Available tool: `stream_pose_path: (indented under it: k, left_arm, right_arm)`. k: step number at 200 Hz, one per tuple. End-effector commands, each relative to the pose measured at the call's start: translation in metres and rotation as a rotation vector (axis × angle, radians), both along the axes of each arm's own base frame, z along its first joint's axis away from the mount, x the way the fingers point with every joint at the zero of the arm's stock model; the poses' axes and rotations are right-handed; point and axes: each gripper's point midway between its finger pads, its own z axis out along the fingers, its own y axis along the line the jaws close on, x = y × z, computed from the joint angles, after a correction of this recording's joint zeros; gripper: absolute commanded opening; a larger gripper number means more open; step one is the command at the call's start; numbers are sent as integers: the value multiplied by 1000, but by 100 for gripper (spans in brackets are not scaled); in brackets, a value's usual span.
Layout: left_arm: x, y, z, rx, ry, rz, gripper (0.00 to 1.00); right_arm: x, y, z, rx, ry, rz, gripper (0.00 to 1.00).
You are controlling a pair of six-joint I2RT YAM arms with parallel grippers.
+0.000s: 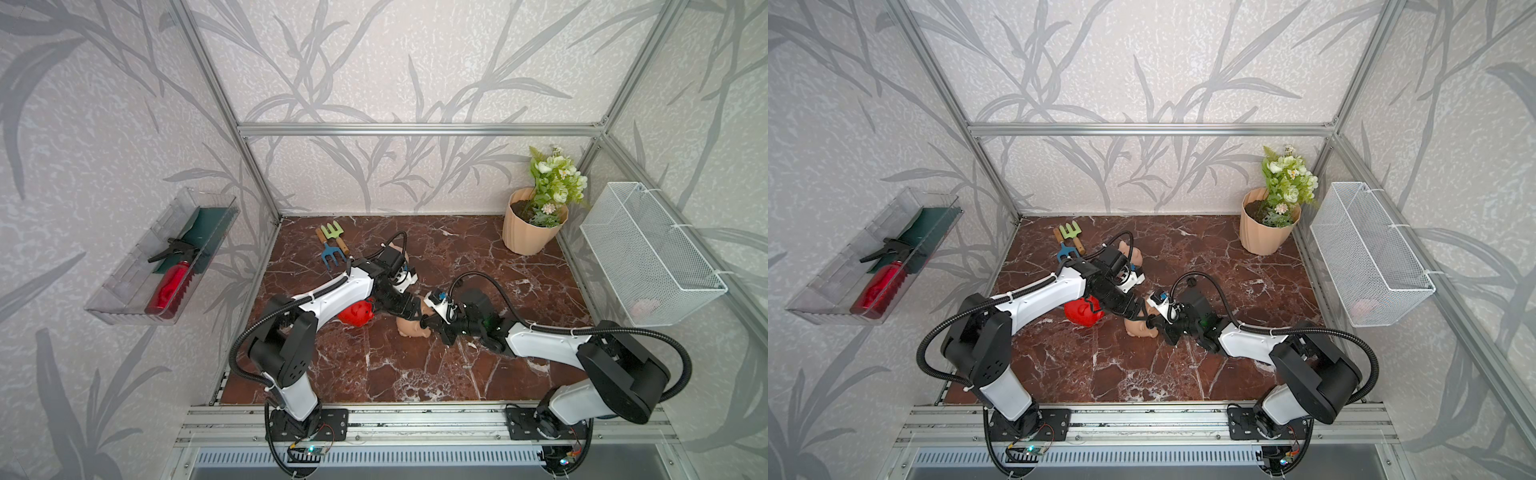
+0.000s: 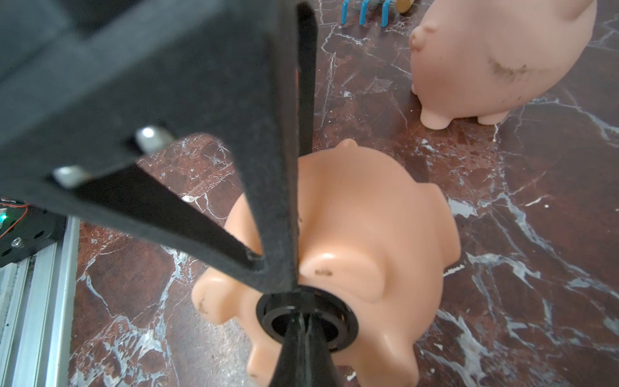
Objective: Close piggy banks
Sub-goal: Screw the knob on the piggy bank.
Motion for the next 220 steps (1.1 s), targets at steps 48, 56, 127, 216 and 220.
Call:
stream_pose_path:
  k: [48, 56, 127, 216, 220]
  left_arm:
    - [-10, -12, 4, -59, 13, -31, 86]
    - [-10, -13, 5, -67, 11, -30, 86]
    - [-12, -18, 13, -116, 6, -28, 86]
    - [-13, -29, 28, -258, 14, -6, 85]
    - [-13, -29, 28, -263, 16, -4, 85]
  right_arm:
    - [-8, 11, 11, 12, -4, 83, 0]
    - [-8, 11, 10, 10, 4, 80, 0]
    - [-6, 14, 6, 47, 87, 36, 0]
    - [-9, 12, -6, 73, 156, 19, 0]
    - [-9, 12, -6, 75, 157, 20, 0]
